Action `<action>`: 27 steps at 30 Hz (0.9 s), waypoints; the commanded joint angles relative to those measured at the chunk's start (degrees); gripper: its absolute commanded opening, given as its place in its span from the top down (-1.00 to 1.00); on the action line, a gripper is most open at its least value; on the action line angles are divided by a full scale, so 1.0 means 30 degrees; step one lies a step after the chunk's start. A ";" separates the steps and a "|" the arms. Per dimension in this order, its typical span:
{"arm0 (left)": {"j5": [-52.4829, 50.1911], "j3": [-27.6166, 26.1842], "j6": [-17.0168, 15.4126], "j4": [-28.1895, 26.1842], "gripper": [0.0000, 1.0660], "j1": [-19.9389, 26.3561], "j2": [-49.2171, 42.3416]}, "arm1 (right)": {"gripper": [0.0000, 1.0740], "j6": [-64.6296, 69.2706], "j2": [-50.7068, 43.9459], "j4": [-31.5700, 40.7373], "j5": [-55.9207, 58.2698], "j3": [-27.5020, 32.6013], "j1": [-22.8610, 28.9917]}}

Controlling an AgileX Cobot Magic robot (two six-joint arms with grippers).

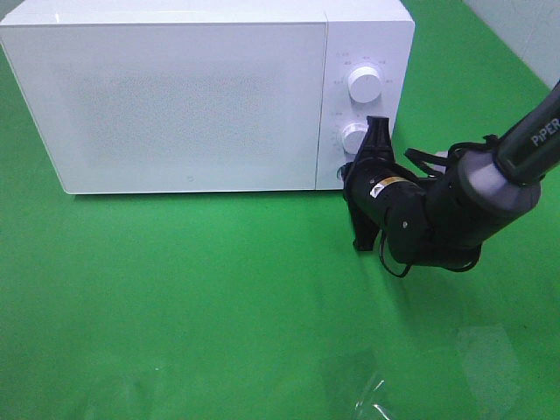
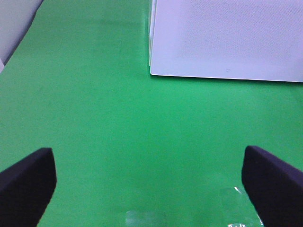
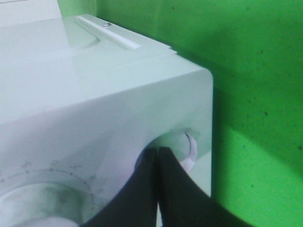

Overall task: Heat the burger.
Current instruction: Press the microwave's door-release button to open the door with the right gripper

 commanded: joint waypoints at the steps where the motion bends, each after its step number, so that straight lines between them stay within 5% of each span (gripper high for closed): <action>1: -0.0172 0.0057 0.0019 -0.0038 -0.88 0.0000 -0.0306 | 1.00 -0.0095 -0.0172 -0.0363 -0.2464 -0.1127 -0.0267; 27: -0.0172 0.0057 0.0019 -0.0038 -0.88 0.0000 -0.0306 | 1.00 -0.1585 0.1528 0.0707 -0.5424 -0.3419 -0.0286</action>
